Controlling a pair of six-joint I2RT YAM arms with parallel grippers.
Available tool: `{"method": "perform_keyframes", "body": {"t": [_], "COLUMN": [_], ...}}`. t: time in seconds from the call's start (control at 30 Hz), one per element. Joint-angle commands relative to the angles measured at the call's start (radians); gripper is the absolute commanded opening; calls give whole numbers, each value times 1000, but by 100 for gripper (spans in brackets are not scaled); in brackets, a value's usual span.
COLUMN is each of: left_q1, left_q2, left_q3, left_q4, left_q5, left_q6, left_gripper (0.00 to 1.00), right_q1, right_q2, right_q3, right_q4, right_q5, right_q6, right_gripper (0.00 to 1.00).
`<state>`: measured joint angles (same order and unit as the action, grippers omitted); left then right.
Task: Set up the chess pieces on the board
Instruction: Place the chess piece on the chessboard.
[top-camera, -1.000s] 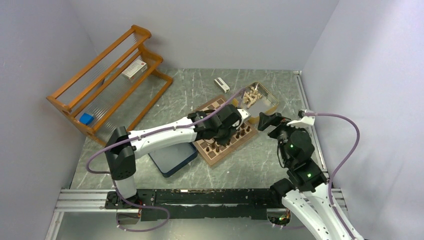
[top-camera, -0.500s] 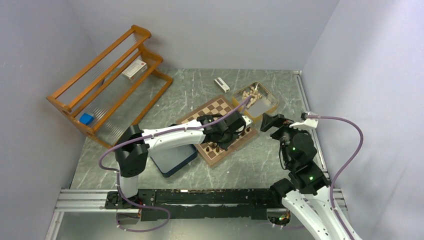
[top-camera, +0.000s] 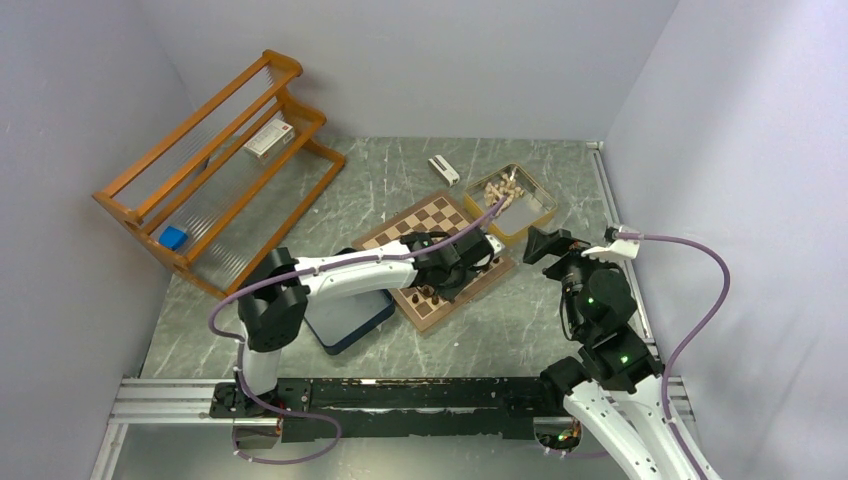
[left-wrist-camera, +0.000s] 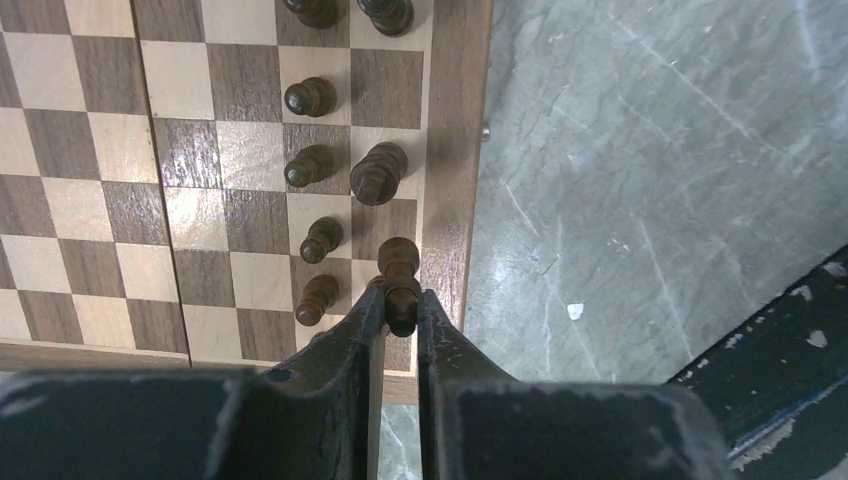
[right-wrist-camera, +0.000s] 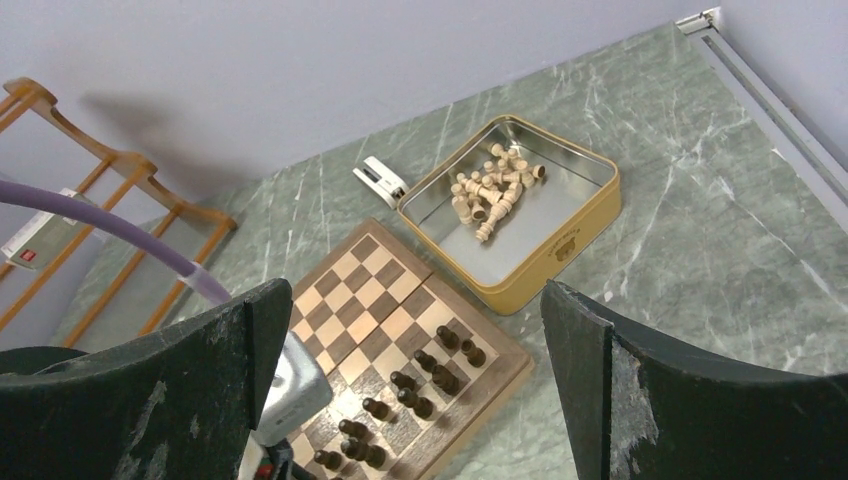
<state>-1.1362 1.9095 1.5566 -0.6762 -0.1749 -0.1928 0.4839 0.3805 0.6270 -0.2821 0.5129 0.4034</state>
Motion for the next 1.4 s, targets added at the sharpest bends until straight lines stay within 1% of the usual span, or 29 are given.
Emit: {"method": "perform_keyframes", "body": {"t": [0.0,0.3,0.73,0.8,0.9,0.97,1.3,1.37], "left_q1": [-5,-5,-5,-5,-5,-5,-5,-5], "left_q2": [36,54,88,88,85,85,78,67], "left_q3": [20,14,29,29,30,30,48,45], "left_q4": [5,8,-2,-1,-1,-1,-7,3], "left_q5": [-32,-45,-46,-46,-54,-58,-75,-73], "left_q6": [20,22,27,29,28,27,25,24], "left_gripper": [12,14,20,22,30,33,38,40], "right_q1": [1,1,1,1,1,1,1,1], "right_q2": [-20,-22,-22,-20,-20,-19,-16,-17], "right_q3": [-8,-5,-9,-6,-7,-9,-15,-15], "right_q4": [-1,5,9,9,11,14,15,13], "right_q5": [18,19,17,17,16,14,7,7], "right_q6": [-8,-18,-21,-24,-27,-28,-26,-21], "right_gripper": [100,100,100,100,100,100,100,100]}}
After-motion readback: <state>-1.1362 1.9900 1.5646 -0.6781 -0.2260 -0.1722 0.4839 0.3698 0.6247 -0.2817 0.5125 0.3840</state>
